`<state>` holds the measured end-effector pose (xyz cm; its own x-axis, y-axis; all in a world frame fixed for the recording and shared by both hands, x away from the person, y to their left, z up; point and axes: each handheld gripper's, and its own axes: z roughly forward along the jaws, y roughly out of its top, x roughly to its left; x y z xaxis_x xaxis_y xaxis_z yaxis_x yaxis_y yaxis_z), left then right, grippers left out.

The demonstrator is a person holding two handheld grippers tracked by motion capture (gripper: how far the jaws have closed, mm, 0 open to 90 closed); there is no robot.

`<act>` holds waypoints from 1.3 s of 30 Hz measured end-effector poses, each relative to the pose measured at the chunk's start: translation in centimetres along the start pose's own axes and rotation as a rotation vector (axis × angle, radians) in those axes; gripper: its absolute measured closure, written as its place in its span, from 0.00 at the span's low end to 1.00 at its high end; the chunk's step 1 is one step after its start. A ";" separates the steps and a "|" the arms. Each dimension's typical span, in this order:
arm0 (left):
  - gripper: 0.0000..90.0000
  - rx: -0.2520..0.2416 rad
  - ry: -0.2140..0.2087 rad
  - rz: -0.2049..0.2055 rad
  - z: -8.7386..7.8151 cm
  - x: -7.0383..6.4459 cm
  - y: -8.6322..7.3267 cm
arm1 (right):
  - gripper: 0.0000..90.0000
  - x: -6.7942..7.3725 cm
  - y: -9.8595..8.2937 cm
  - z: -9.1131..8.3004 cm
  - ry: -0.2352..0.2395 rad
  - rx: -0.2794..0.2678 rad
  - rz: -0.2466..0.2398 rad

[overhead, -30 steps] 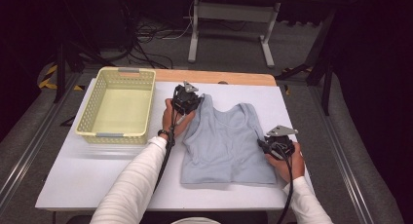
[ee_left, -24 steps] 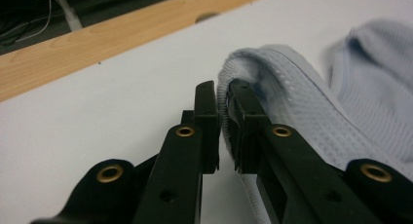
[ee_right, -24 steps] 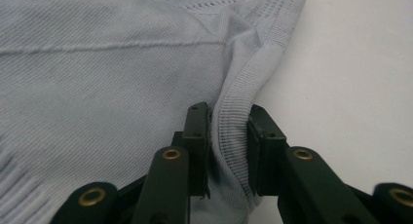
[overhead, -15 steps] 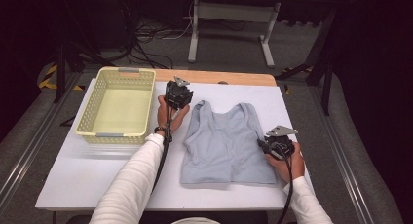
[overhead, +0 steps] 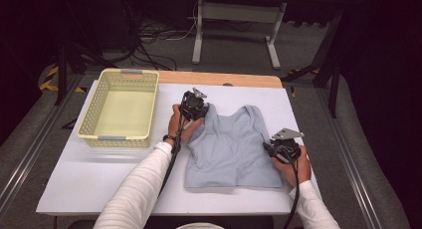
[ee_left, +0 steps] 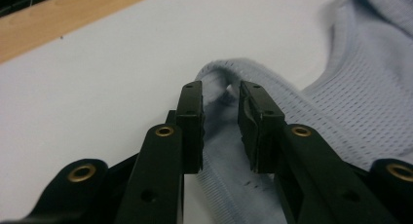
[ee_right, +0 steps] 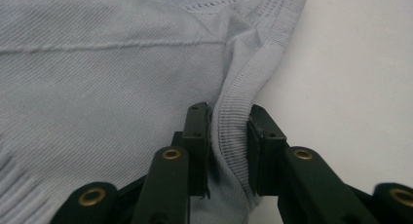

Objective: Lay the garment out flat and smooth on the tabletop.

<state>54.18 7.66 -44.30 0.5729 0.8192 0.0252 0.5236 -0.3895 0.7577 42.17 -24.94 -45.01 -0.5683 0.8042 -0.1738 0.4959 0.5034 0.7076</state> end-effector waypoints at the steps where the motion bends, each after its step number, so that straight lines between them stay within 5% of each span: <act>1: 0.79 0.006 -0.021 0.000 0.2 0.1 -0.1 | 0.82 0.0 0.0 0.0 -0.001 -0.001 0.000; 13: 0.66 0.003 -0.121 0.048 0.6 -1.5 -0.1 | 0.81 0.0 0.0 0.0 -0.004 0.000 -0.004; 18: 0.64 0.028 -0.109 0.060 1.3 -1.8 -0.3 | 0.80 0.0 0.0 0.0 -0.006 -0.001 -0.004; 26: 0.93 0.024 -0.113 0.068 1.2 -1.4 -0.2 | 0.81 0.0 0.0 0.0 -0.003 0.000 -0.004; 39: 0.94 -0.048 -0.089 0.038 -3.2 0.2 1.3 | 0.81 0.1 0.0 0.0 -0.005 0.002 -0.004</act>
<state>52.97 8.67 -41.16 0.6469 0.7626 -0.0018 0.4709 -0.3975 0.7876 42.14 -24.88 -45.00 -0.5668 0.8038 -0.1805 0.4946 0.5072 0.7058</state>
